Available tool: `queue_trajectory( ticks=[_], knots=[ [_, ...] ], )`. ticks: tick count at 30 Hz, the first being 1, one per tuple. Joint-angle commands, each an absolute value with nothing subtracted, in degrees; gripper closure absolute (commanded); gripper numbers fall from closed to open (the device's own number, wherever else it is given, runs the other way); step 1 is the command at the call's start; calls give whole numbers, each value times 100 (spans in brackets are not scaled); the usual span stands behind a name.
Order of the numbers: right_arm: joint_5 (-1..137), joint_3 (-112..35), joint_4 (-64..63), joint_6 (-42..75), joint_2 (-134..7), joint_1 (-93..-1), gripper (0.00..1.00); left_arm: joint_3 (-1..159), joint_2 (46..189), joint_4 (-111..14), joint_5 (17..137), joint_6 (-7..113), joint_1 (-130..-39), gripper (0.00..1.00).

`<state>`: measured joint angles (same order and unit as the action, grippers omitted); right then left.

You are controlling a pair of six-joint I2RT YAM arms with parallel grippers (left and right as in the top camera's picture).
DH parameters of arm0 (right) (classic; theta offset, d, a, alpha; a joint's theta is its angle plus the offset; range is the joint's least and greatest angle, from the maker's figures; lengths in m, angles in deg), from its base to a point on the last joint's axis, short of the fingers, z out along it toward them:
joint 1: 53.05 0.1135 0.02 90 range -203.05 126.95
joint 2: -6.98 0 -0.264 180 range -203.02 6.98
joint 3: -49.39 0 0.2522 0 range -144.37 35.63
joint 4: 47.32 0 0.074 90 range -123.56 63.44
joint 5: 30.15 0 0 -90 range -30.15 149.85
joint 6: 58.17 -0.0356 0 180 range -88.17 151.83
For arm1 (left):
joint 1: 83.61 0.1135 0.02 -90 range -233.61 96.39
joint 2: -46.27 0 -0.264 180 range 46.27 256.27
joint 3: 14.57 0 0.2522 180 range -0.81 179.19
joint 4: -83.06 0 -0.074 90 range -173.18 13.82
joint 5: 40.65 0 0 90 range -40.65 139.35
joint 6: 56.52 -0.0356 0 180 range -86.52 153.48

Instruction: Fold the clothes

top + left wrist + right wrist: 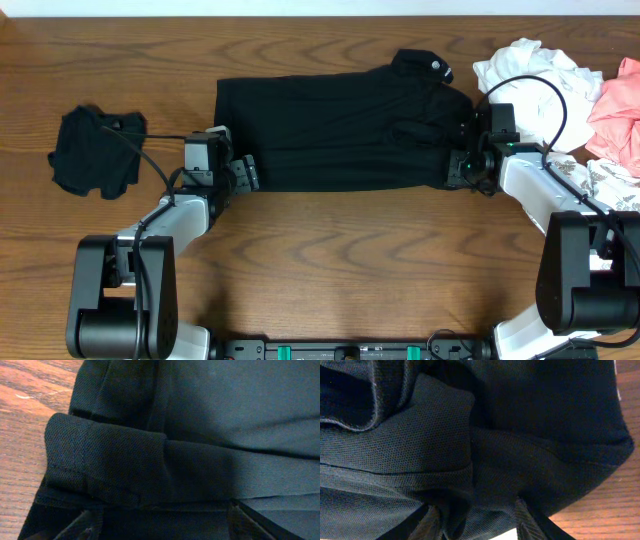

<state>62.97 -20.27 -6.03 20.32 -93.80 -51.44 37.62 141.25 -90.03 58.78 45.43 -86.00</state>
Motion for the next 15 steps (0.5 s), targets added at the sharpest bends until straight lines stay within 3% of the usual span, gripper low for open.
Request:
queue_trajectory(
  ticks=[1,5,9,15],
  knots=[
    [6183,-1973,-542,1962,-9430,-5185,54,3506,14243,-8699,5708,4600,-8456,19],
    [6194,-1973,-369,1962,-9430,-5185,58,3506,14020,-8638,5797,4619,-8456,15],
    [6550,-1984,-424,2174,-9362,-5185,56,3506,13604,-8557,5797,4617,-8454,2],
    [6677,-2019,-404,2253,-8632,-5185,54,3506,12606,-8338,5926,4617,-8454,2]
  ],
)
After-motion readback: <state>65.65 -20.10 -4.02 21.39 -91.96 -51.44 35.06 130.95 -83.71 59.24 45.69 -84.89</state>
